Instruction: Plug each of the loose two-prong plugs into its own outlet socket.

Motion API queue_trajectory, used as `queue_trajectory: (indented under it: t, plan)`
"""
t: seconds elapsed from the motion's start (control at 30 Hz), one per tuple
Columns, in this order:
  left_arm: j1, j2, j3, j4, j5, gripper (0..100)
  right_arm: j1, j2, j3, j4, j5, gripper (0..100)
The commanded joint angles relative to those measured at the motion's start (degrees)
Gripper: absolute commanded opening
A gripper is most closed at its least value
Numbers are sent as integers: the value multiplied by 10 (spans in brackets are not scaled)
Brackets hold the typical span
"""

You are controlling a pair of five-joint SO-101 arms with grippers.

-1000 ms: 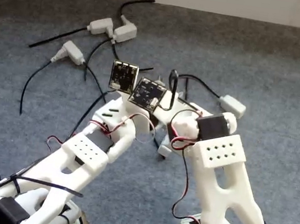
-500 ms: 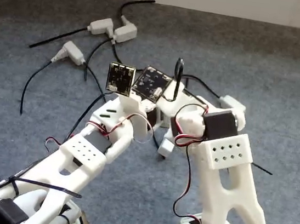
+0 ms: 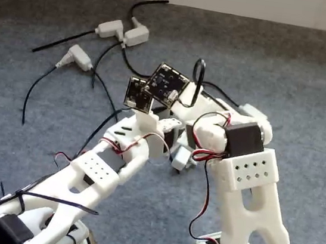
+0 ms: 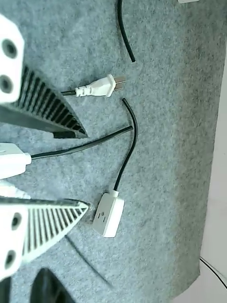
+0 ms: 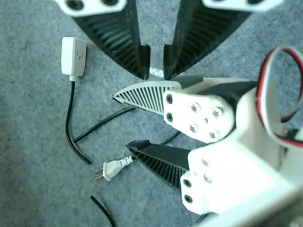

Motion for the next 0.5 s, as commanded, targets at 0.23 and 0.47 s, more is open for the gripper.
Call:
queue_trajectory:
  t: [0.23,0.47]
  plan:
    - [-95,-11,35,-4,-4,221,128,-18,47,22,-31,164]
    - [-57,-11,22,18,-4,221,258,-18,61,19,-48,165]
